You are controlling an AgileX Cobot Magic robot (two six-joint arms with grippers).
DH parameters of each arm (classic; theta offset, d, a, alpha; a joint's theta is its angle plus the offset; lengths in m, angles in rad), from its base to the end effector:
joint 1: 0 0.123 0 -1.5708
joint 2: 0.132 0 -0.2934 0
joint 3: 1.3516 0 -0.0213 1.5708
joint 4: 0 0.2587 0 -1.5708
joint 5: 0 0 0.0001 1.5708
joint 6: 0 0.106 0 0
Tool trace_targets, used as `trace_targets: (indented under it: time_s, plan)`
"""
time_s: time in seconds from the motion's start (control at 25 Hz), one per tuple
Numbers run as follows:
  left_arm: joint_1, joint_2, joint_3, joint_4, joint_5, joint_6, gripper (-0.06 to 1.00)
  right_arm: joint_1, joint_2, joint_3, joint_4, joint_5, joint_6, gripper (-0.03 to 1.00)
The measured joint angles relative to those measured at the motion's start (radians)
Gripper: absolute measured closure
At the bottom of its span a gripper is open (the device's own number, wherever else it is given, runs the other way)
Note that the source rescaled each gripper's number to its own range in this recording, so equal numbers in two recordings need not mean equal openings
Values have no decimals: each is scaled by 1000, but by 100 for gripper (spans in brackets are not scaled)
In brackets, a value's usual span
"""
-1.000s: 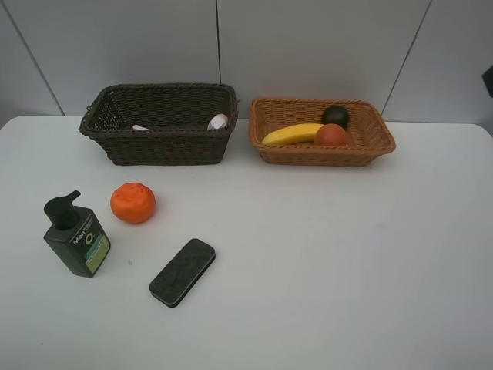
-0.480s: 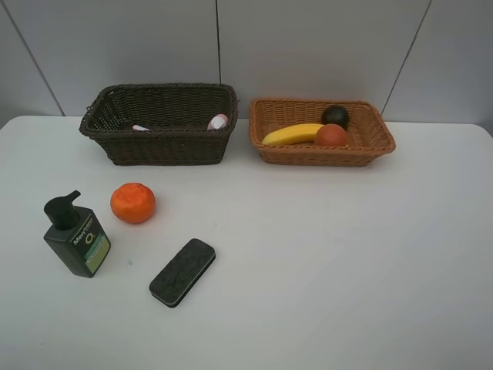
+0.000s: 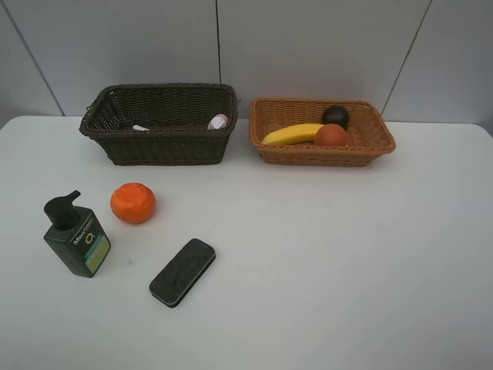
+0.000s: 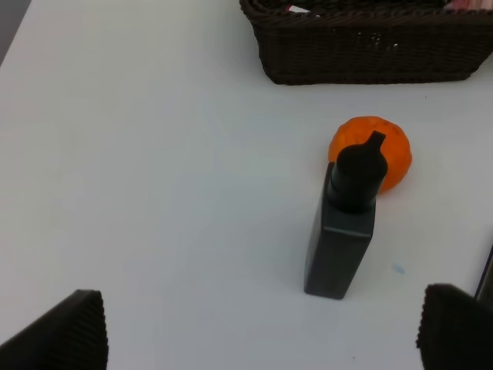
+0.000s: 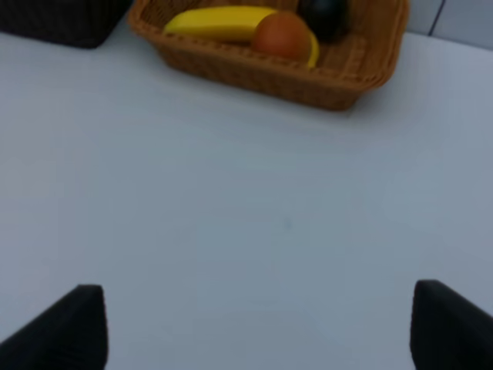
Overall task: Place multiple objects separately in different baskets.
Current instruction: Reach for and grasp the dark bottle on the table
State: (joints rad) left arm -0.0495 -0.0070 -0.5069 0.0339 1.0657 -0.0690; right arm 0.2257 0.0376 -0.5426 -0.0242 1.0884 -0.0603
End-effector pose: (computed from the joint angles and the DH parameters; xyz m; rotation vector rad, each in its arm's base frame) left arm 0.0050 0.0029 0.2759 -0.0218 2.0350 -0.0340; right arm 0.0071 -0.0007 0.2841 -0.2931 2.0467 0.0728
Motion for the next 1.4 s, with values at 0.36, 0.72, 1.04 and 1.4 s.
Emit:
trace_targets:
  time_s: [0.36, 0.72, 1.04, 1.4]
  plan:
    - [0, 0, 0, 0, 0, 0, -5, -268, -41, 25, -3, -27, 9, -1]
    - [0, 0, 0, 0, 0, 0, -5, -289, -41, 26, -72, -27, 90, -1]
    - [0, 0, 0, 0, 0, 0, -5, -289, -41, 26, -75, -27, 94, -1]
    - [0, 0, 0, 0, 0, 0, -5, -289, -41, 26, -76, -27, 95, -1]
